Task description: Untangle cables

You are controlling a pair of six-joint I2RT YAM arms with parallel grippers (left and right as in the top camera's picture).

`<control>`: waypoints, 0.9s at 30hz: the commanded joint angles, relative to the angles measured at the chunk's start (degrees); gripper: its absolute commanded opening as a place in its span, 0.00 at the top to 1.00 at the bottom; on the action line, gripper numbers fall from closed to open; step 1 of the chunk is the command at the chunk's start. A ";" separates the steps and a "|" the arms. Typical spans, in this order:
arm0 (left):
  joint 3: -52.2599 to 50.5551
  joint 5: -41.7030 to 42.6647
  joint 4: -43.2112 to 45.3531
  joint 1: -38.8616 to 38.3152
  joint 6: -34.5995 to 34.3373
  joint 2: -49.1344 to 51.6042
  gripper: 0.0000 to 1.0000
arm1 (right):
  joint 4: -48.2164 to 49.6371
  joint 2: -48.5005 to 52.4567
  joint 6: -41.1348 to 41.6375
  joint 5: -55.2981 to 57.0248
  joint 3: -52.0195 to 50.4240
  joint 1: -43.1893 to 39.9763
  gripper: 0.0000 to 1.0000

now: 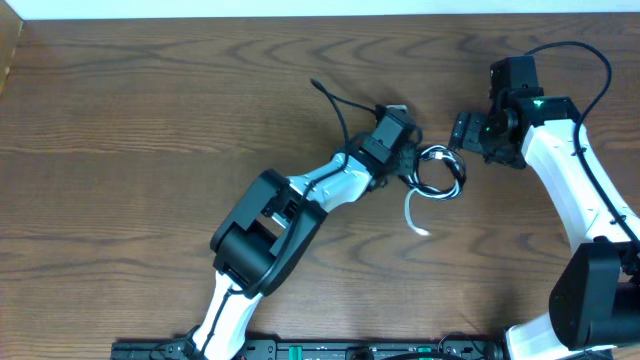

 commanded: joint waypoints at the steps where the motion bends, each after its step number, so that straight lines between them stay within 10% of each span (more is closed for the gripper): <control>1: -1.20 -3.96 -2.05 -0.11 0.83 1.62 0.92 | -0.24 -0.17 -0.39 -0.15 0.68 0.13 0.11; 27: -1.20 -3.39 -15.52 1.66 4.74 -31.08 0.93 | 5.95 -0.17 -5.73 -19.26 0.63 5.09 0.17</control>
